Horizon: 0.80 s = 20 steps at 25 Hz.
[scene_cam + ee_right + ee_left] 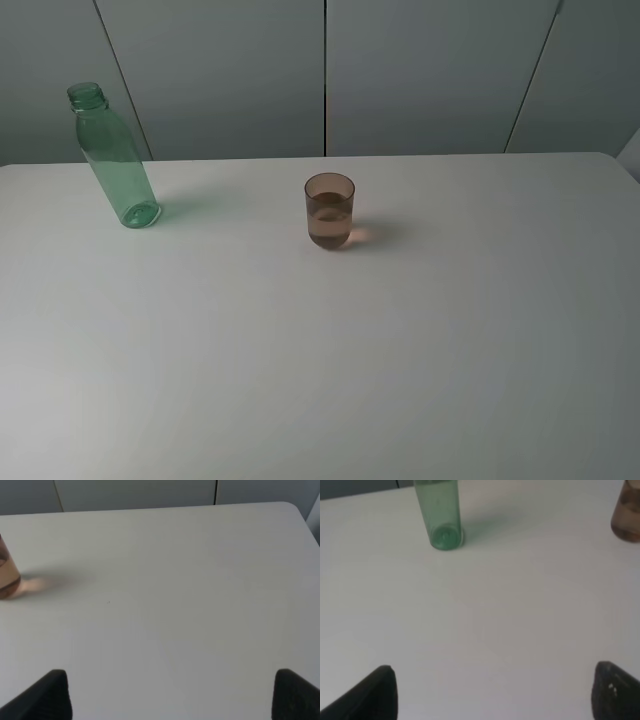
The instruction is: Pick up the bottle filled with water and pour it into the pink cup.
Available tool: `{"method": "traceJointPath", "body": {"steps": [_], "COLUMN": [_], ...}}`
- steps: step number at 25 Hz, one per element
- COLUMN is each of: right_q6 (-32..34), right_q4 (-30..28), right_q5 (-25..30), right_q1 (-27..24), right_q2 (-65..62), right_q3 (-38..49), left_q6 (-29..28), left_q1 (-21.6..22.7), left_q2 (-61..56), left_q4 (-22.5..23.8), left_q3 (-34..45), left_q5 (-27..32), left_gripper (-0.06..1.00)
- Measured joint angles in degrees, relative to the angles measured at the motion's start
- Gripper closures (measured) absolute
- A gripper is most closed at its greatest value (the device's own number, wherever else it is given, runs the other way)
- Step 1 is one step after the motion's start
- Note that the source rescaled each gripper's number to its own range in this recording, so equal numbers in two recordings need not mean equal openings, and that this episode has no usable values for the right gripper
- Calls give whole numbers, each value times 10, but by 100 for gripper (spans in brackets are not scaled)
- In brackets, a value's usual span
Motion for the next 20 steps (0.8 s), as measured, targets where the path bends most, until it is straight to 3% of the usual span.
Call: {"method": "traceJointPath", "body": {"steps": [20], "right_q6": [0], "right_q4": [0], "right_q5": [0], "right_q1": [0], "right_q2": [0], "right_q3": [0], "left_q6": [-6], "left_q1": [0], "left_q2": [-9], "left_q4": [7], "left_q3": [0], "left_q5": [0], "left_gripper": [-6]}}
